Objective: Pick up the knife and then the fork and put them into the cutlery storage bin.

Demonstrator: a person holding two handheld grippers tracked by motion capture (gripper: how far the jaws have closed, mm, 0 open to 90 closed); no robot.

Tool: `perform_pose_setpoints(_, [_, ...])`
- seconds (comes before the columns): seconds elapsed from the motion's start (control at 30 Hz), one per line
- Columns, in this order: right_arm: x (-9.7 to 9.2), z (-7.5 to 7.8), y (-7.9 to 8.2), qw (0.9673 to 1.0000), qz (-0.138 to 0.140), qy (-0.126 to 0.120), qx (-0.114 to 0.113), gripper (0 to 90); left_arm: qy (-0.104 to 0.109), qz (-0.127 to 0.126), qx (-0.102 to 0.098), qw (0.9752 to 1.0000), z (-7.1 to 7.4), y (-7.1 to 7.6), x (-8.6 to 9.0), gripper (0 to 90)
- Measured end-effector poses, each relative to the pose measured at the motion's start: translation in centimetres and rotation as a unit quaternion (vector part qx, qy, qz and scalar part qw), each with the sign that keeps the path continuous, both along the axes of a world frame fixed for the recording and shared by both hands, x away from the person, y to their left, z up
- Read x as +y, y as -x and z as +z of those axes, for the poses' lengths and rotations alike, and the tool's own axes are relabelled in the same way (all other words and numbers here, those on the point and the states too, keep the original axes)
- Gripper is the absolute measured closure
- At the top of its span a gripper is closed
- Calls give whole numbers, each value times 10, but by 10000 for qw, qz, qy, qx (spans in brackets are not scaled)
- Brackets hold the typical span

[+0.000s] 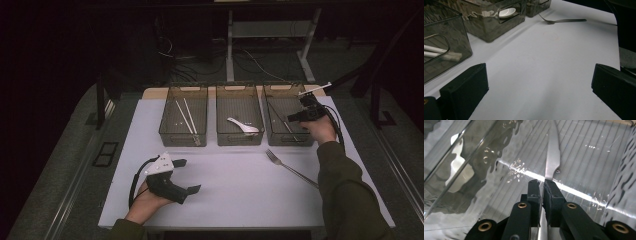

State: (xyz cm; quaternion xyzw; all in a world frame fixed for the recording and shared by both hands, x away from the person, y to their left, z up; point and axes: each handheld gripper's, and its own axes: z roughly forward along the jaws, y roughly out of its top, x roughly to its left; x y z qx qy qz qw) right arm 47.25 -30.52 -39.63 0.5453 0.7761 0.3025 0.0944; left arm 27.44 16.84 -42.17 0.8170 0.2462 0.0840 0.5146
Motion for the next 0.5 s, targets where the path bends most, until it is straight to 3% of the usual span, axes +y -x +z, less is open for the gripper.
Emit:
perform_pose_setpoints(0.2, [-2,5,2,9998,47,-168,-139,701,-19,-9,3,10000,0,0,0,0])
perform_pose_setpoints(0.5, [-5,17,10,9976,101,-268,-629,488,-27,-6,9,10000,0,0,-1,0])
